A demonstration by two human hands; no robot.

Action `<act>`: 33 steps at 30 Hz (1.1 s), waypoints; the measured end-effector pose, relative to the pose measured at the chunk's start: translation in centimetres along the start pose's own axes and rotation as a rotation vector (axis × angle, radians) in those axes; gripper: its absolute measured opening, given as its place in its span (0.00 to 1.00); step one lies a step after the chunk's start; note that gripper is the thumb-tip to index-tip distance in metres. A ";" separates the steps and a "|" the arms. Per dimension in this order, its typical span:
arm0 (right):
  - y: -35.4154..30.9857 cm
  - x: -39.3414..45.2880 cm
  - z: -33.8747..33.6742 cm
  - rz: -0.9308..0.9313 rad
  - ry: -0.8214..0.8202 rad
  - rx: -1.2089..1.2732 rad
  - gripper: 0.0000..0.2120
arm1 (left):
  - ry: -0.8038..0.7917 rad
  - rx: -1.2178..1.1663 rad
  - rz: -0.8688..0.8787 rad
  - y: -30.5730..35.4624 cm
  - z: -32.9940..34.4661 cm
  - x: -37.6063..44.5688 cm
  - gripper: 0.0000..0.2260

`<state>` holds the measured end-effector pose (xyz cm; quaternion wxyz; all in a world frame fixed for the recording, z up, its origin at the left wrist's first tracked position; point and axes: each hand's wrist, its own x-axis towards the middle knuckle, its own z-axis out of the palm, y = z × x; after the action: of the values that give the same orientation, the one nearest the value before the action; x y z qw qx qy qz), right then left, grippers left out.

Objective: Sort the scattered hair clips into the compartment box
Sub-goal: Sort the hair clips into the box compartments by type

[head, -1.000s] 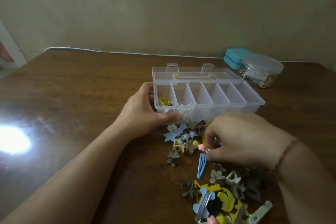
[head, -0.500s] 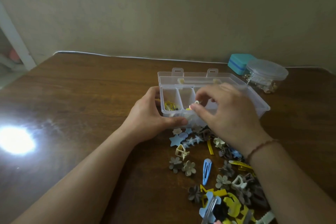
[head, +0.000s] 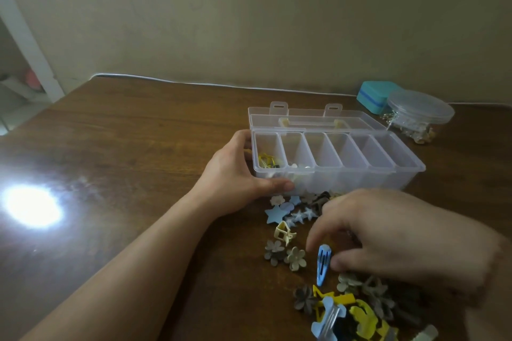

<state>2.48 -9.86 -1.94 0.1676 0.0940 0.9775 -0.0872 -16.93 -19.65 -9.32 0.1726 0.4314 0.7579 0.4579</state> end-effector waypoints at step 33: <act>3.6 0.4 -0.9 0.203 0.801 0.427 0.03 | -0.007 0.000 0.003 0.0 -0.1 -0.1 0.42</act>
<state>2.59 -6.15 -1.76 -0.2388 0.2481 0.9111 -0.2266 -16.95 -19.74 -9.28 0.1746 0.4342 0.7568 0.4564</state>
